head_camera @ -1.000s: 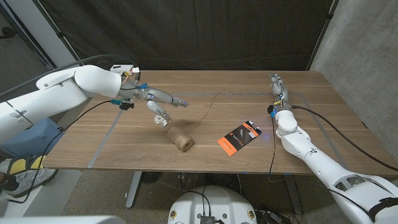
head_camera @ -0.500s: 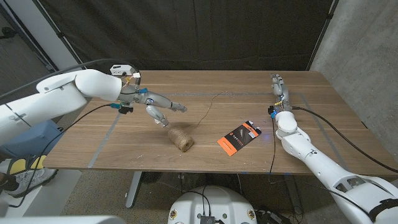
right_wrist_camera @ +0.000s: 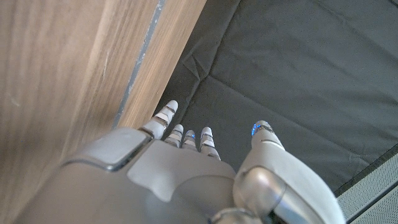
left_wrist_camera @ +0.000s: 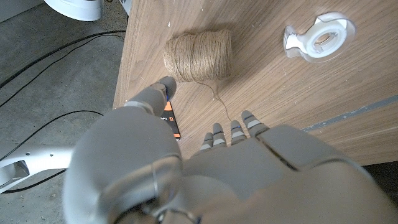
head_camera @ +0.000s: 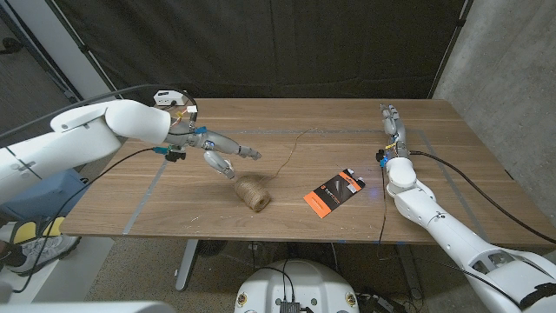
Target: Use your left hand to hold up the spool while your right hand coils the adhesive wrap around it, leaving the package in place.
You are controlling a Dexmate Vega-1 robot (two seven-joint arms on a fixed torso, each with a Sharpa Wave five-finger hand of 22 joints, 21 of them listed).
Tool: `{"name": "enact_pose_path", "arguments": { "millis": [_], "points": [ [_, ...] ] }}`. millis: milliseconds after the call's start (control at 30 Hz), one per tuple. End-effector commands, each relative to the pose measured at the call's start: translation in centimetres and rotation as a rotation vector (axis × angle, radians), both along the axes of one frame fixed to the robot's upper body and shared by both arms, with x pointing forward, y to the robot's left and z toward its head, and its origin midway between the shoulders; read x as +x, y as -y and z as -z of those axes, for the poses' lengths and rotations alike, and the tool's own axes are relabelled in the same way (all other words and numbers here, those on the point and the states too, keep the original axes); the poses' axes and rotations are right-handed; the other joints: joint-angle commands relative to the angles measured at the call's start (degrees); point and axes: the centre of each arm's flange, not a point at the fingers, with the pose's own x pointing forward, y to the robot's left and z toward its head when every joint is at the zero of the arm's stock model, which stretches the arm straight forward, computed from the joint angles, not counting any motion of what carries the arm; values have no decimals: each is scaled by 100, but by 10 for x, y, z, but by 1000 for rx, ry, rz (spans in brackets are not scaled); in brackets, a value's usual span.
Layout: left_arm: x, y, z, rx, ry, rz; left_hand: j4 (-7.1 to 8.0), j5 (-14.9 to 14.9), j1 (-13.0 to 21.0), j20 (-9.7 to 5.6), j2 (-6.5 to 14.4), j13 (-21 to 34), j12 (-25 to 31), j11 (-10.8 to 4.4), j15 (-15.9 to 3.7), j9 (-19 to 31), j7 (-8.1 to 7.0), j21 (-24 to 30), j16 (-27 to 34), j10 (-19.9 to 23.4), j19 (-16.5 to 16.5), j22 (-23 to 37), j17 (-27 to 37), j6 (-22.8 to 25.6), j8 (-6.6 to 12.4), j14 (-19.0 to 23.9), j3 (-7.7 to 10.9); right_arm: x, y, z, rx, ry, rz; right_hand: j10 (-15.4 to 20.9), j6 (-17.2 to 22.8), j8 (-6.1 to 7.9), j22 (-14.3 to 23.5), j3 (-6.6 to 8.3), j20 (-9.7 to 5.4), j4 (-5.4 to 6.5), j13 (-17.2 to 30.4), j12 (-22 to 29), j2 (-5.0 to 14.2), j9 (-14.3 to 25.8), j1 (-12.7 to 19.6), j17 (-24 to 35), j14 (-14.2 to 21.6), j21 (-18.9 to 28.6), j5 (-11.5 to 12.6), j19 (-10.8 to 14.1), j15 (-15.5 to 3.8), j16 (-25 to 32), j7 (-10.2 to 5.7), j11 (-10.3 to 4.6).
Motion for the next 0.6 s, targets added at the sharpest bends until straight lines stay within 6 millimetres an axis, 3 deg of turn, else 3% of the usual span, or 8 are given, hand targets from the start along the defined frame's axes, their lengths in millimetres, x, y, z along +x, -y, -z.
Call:
{"name": "enact_pose_path", "arguments": {
  "millis": [33, 600],
  "points": [
    [-3, 1, 6, 31, 14, 4, -5, -4, 62, 32, 1, 37, 73, 0, -6, 31, 31, 53, 45, -21, 37, 34, 26, 41, 52, 47, 25, -5, 1, 4, 1, 7, 15, -158, -33, 35, 27, 14, -16, -25, 18, 5, -2, 30, -55, -4, -61, 2, -5, -35, 6, 14, -8, 11],
    [-5, 2, 19, 52, 62, 14, -22, -25, 136, 29, 10, 128, 223, -17, -14, 46, 0, 99, 123, 64, 172, 37, 67, 162, 98, 199, 3, -7, 3, 13, -4, 25, 30, -170, -40, 48, 27, 9, -6, -32, 18, 23, -5, 30, -73, -4, -83, 7, -5, -52, 11, 23, -12, 18]
  ]
}}
